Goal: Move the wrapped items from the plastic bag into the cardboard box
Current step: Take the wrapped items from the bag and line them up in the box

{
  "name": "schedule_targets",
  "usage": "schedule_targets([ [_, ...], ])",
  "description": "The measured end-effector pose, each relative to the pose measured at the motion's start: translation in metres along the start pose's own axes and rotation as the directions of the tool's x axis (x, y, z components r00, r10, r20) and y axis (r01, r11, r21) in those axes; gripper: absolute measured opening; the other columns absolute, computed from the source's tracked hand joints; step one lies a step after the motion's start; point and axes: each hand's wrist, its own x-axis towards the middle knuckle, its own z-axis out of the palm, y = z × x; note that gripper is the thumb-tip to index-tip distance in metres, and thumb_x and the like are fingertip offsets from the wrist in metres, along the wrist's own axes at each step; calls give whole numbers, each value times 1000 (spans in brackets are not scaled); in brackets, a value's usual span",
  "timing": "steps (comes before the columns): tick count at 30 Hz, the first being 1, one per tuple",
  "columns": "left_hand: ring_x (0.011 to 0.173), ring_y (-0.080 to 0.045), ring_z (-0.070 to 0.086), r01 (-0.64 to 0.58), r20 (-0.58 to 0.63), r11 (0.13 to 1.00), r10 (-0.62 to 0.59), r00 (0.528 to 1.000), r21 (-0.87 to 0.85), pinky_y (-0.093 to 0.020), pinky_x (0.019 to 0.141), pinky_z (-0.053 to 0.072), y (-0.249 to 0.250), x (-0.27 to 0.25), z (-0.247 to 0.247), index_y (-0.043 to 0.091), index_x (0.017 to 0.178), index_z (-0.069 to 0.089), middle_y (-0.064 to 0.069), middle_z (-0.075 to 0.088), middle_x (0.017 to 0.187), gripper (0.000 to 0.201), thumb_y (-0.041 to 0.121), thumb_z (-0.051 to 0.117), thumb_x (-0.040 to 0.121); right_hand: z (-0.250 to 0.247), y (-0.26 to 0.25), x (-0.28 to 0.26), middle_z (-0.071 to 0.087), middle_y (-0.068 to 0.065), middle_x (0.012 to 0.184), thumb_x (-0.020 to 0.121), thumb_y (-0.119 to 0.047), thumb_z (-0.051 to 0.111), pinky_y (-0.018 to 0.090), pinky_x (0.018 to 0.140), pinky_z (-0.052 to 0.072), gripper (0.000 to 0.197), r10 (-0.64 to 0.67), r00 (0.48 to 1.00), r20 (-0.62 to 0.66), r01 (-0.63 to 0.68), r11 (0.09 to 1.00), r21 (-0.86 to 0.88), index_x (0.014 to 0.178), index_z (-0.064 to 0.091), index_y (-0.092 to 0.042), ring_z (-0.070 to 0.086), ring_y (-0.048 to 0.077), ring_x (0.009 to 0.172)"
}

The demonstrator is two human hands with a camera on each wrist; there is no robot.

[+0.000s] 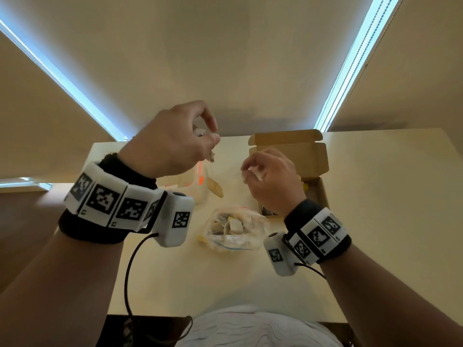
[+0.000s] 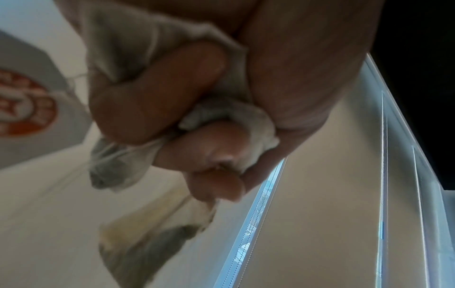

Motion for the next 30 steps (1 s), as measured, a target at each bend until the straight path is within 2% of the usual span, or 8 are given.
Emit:
schedule_targets([
  [2,44,2,55,-14,33,1000,13,999,18,-9,45,38,6,0,-3,26,91,62,1,67,65,4,25,59,93,4,-5,3,61,-7,75,87,-19,67,17,65,39,7,27,999,-34,-26,999,20,84,70,-24,52,5,67],
  [5,42,-1,54,-8,55,1000,7,998,11,-12,41,39,10,0,-7,26,87,68,4,68,65,12,22,58,94,12,-12,4,60,-11,60,88,-19,67,9,61,41,6,79,997,-19,-77,993,94,84,70,-23,54,3,57],
  [8,43,0,53,-3,78,1000,4,997,-12,-13,42,41,12,1,-7,24,86,72,3,70,70,19,17,56,94,18,-21,2,70,-13,78,89,-14,65,3,68,45,10,130,991,12,-129,965,227,94,71,-21,64,-4,71],
  [12,44,0,52,-5,91,1000,7,996,-27,-14,44,43,14,1,-6,21,86,75,2,72,76,23,13,55,93,23,-34,-6,72,-5,109,83,-5,63,23,87,56,38,84,955,284,-213,861,461,118,63,-20,66,1,103],
  [15,44,1,53,-12,61,1000,13,998,-22,-13,44,43,12,1,-4,22,86,75,3,73,78,23,13,55,92,21,-40,-12,74,-3,101,84,-13,71,32,86,59,38,29,924,382,-223,852,474,119,59,-23,70,7,96],
  [21,50,10,54,5,-29,998,-3,1000,65,-14,54,40,-6,4,-3,25,90,76,6,71,77,15,19,62,90,-7,-36,-18,75,-2,84,94,-10,63,33,73,61,9,0,950,312,-127,913,387,98,66,-18,72,12,67],
  [26,58,4,56,6,-19,994,-4,1000,113,-1,53,38,-15,-2,-1,25,93,76,6,65,72,11,20,69,86,-22,-21,-17,73,-8,82,97,-10,59,27,60,58,15,-32,990,140,-12,954,298,104,61,-23,65,10,55],
  [30,49,0,49,-35,34,999,34,999,25,-13,52,44,-13,-6,-1,24,93,76,-8,67,74,10,19,71,86,-18,-8,-9,69,-8,91,96,4,53,24,60,54,23,-244,967,-69,250,964,95,98,66,-15,63,2,65],
])
